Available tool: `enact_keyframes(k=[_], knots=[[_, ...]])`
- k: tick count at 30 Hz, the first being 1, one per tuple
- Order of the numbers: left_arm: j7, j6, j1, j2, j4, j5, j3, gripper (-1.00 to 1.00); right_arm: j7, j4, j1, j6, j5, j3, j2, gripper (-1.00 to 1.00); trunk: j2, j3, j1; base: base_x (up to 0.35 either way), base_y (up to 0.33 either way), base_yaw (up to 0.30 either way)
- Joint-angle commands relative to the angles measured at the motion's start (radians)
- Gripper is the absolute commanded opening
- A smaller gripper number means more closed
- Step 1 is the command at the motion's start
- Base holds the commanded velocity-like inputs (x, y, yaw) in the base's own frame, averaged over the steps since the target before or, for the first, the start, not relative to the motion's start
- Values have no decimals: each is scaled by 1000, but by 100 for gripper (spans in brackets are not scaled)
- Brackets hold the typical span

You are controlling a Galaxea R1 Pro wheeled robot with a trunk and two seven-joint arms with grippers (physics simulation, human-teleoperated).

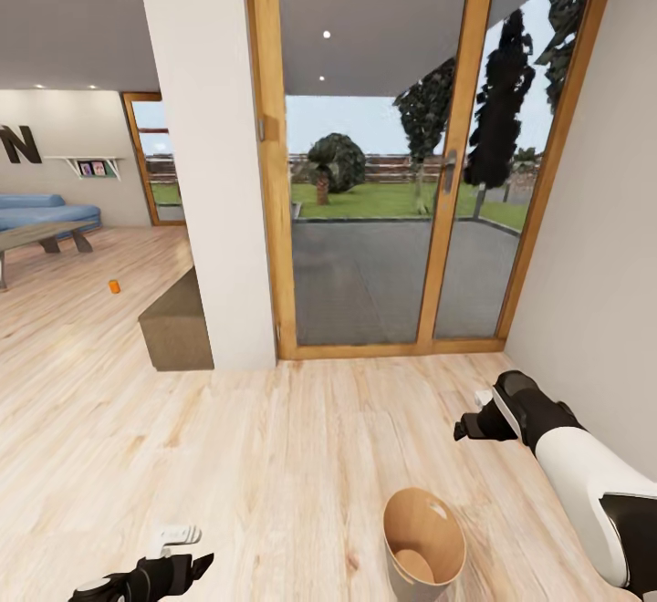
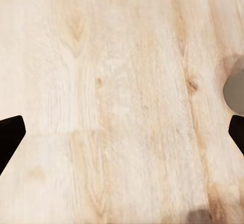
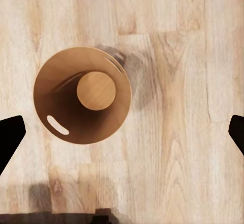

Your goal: Put the three can of soda from the living room inside the tash can in the kitchen.

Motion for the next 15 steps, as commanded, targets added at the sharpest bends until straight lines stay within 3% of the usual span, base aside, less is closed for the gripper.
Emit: enact_keyframes(k=[1,15], knots=[[0,-1,0,0,0,0,0,100,0,0,0,0,0,0,0,100,-7,-3,4,0,0,0],[0,-4,0,0,2,-1,-3,100,0,0,0,0,1,-1,-1,100,-105,-47,58,0,0,0]])
